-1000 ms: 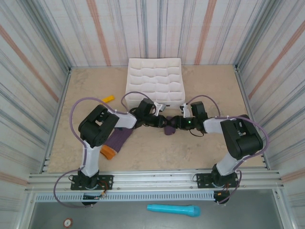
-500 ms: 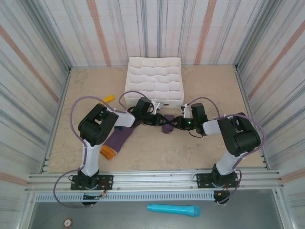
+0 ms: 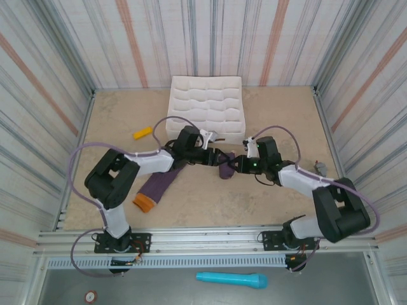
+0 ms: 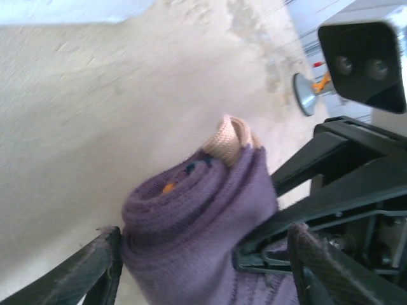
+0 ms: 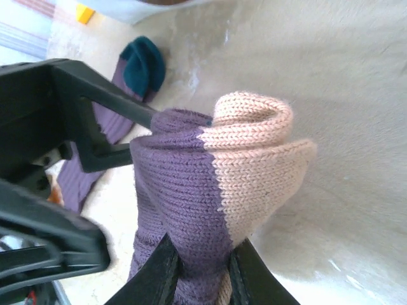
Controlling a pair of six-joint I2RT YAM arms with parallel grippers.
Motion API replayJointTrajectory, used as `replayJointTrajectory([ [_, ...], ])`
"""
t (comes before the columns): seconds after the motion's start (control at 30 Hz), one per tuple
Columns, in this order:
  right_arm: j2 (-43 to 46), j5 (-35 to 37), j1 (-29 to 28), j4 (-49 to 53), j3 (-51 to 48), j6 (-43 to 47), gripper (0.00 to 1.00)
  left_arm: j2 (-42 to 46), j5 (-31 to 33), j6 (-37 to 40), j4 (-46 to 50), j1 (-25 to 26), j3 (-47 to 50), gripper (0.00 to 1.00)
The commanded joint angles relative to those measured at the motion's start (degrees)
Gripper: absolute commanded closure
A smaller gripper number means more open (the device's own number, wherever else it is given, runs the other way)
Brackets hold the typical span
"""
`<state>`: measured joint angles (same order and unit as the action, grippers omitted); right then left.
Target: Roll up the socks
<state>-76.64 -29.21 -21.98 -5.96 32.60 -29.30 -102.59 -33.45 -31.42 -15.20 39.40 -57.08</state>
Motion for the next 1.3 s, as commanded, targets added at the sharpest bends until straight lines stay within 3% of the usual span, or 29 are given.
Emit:
replayJointTrajectory([
  [0.0, 6.28, 7.28, -0.3, 9.19, 2.75, 4.38, 1.0, 5.71, 4.86, 3.57, 9.23, -0.11, -2.42, 0.21],
  [0.1, 10.06, 10.15, -0.37, 11.62, 4.5, 6.49, 1.0, 9.92, 8.14, 4.5, 13.48, -0.58, -3.46, 0.13],
  [0.37, 12.53, 20.66, -2.56, 12.31, 9.56, 11.3, 1.0, 16.3, 9.01, 1.15, 22.12, -6.6, -5.59, 0.13],
  [0.57, 12.81, 24.75, -6.76, 7.14, 11.45, 18.31, 1.0, 17.55, 3.33, -0.1, 25.37, -10.83, -8.25, 0.16],
  [0.67, 12.75, 18.53, -7.21, 3.18, 11.25, 21.57, 1.0, 18.48, -3.43, 2.56, 22.42, -11.01, -8.94, 0.15],
  [0.97, 11.39, 0.09, -6.2, 2.43, 16.09, 24.09, 1.0, 21.47, -11.1, 12.78, 15.73, -11.06, -6.06, 0.12],
  [1.27, 9.62, -9.9, -4.78, 1.55, 21.29, 19.23, 1.0, 21.09, -17.95, 9.3, 3.9, -11.01, -4.19, 0.11],
])
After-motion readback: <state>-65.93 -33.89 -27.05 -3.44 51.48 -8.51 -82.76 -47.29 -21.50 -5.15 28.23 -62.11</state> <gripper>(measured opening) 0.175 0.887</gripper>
